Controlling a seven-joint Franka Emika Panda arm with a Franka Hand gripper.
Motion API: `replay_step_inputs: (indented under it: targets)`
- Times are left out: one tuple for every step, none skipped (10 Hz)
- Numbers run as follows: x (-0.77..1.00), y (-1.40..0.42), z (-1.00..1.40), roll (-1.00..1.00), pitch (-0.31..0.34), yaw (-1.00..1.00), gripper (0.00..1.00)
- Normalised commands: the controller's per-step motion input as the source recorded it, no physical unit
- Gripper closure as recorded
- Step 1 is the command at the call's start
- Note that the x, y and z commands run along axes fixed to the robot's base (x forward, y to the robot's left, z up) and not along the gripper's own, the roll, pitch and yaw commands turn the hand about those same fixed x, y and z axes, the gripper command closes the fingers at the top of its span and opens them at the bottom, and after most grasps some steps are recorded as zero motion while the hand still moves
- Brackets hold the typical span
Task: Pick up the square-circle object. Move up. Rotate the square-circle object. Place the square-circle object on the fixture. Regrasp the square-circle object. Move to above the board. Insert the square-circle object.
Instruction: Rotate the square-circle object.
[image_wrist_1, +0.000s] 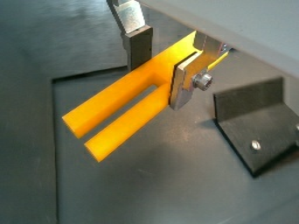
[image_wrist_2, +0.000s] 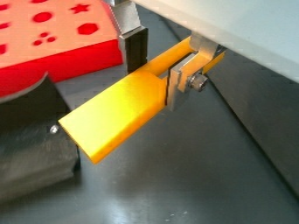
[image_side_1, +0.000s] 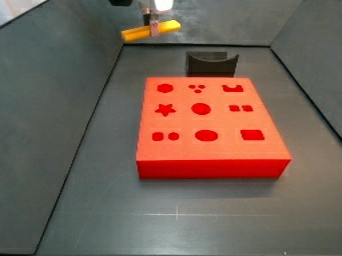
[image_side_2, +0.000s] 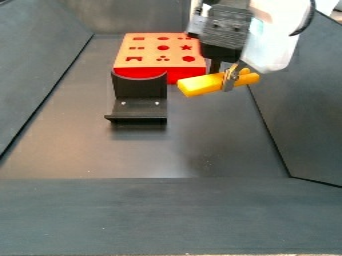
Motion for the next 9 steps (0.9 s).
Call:
replay_step_inputs:
  targets:
    - [0.01,0.02,-0.02,0.0,-0.002,-1.0,1.0]
    - [0.01,0.02,-0.02,0.0,-0.002,-1.0,1.0]
    - [0.01,0.02,-0.02,0.0,-0.002,-1.0,1.0]
    - [0.01,0.02,-0.02,0.0,-0.002,-1.0,1.0]
    - [0.01,0.02,-0.02,0.0,-0.002,-1.0,1.0]
    - [0.01,0.02,-0.02,0.0,-0.002,-1.0,1.0]
    - [0.01,0.02,-0.02,0.0,-0.002,-1.0,1.0]
    - [0.01,0.02,-0.02,0.0,-0.002,-1.0,1.0]
    - [0.01,0.02,-0.02,0.0,-0.003,-1.0,1.0]
